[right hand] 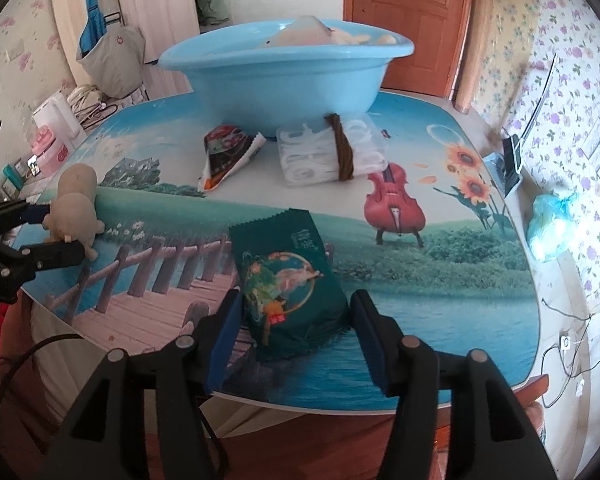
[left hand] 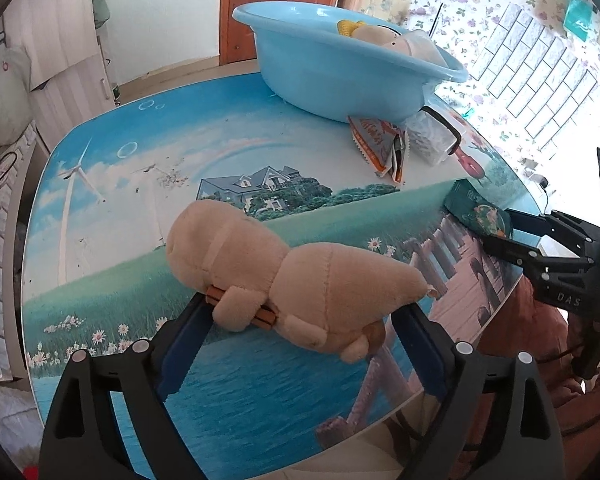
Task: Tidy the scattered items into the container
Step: 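Lift the green packet with the right tool while the left tool lifts the plush bear, then carry the plush bear into the basin with the left tool while the right tool carries the green packet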
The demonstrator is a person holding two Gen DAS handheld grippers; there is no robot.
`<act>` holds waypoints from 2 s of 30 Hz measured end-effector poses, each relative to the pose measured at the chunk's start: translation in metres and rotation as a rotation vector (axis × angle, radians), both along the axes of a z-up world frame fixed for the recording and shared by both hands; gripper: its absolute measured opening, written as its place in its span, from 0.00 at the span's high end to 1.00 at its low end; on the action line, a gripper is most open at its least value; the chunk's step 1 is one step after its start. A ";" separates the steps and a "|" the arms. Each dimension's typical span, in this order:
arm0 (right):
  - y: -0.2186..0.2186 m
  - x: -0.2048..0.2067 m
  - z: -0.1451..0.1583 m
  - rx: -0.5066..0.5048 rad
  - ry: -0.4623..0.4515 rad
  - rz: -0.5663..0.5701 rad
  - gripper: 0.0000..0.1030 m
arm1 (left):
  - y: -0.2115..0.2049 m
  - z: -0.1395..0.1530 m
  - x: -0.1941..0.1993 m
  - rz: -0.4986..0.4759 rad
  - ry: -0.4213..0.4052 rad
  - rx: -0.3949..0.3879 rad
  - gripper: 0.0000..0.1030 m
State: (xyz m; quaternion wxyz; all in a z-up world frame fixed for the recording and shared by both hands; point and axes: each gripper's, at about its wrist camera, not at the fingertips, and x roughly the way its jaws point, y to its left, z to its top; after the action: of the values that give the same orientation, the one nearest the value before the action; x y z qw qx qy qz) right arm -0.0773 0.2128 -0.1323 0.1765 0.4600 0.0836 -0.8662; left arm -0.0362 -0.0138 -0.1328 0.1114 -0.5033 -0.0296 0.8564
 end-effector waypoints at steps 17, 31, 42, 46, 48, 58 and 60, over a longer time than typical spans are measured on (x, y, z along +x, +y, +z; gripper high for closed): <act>0.008 -0.002 0.005 -0.045 0.013 -0.007 0.50 | 0.002 0.000 -0.007 -0.009 0.046 -0.039 0.21; 0.006 0.004 0.027 -0.100 0.078 0.010 0.53 | -0.003 0.026 -0.005 0.017 0.109 -0.028 0.21; 0.007 0.002 0.057 -0.141 0.139 0.020 0.53 | 0.000 0.047 -0.006 0.020 0.149 -0.037 0.21; 0.006 0.000 0.066 -0.157 0.162 0.030 0.53 | 0.003 0.057 -0.007 0.021 0.173 -0.042 0.21; 0.006 -0.002 0.072 -0.166 0.177 0.036 0.53 | 0.005 0.060 -0.009 0.021 0.180 -0.046 0.21; 0.005 -0.018 0.089 -0.206 0.218 0.049 0.53 | 0.013 0.076 -0.026 0.011 0.218 -0.042 0.21; 0.004 -0.023 0.091 -0.210 0.225 0.052 0.53 | 0.015 0.078 -0.031 0.007 0.223 -0.044 0.21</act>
State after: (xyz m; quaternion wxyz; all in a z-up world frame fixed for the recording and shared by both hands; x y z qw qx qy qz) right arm -0.1000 0.2170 -0.0411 0.2354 0.3368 0.0238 -0.9114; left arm -0.0675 0.0007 -0.0552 0.0998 -0.4072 0.0002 0.9079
